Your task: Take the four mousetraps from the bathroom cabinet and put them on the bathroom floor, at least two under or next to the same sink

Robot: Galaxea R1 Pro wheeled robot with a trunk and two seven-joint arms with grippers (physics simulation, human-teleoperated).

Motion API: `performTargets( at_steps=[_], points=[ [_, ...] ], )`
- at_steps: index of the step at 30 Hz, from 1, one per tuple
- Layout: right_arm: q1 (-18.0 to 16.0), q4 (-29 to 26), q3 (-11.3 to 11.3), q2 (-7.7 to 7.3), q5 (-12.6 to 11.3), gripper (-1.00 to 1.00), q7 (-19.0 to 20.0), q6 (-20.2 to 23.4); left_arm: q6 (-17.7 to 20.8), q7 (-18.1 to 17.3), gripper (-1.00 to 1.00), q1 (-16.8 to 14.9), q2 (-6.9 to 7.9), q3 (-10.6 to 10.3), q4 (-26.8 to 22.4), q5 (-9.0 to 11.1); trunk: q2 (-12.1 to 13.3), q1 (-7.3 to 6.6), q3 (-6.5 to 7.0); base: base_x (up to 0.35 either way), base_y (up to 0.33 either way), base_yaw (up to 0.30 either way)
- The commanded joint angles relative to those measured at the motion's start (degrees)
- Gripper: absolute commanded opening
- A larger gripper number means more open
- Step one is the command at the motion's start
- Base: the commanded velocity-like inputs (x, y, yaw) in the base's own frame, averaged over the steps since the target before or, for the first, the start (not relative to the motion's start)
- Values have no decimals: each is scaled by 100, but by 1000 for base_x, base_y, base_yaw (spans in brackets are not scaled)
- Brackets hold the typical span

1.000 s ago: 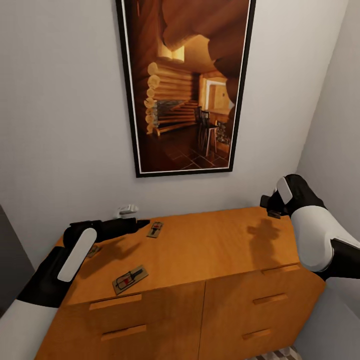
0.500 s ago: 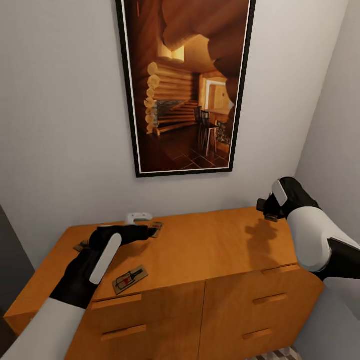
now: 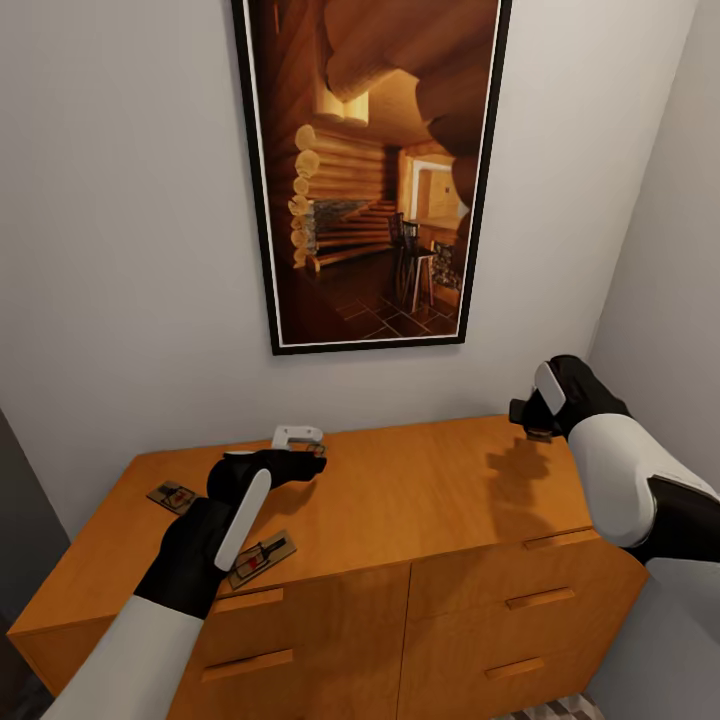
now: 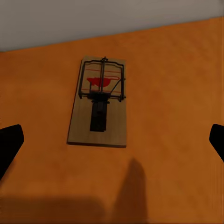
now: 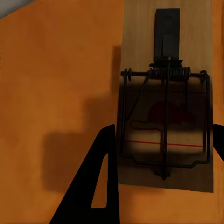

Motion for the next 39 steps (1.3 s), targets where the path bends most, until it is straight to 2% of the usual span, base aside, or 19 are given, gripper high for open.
performTargets(
  at_steps=[1,7,12,15,18,23,39],
  points=[
    [-5,-4,-15,7,21,-100,-4,17,19,61,100,-6,-3,-4,-5,57,-4,0,-7,0,0,0],
    [-5,-1,63,50,21,-100,-1,16,36,315,100,-98,-45,3,11,58,-4,0,-7,0,0,0],
    [-5,-1,74,61,15,-100,-1,16,98,958,100,-201,-124,12,29,86,-4,0,-7,0,0,0],
    [-5,-1,75,62,13,-100,0,16,114,1314,100,-228,-247,14,57,99,-4,0,-7,0,0,0],
    [-5,-1,76,62,13,-100,0,16,119,1476,100,-241,-314,15,103,107,-4,0,-7,0,0,0],
    [-5,-1,76,62,10,-100,3,16,117,1610,100,-253,-376,15,200,114,-4,0,-7,0,0,0],
    [-5,-1,76,62,-7,-100,8,16,104,1661,100,-257,-421,15,362,111,-4,0,-7,0,0,0]
  ],
)
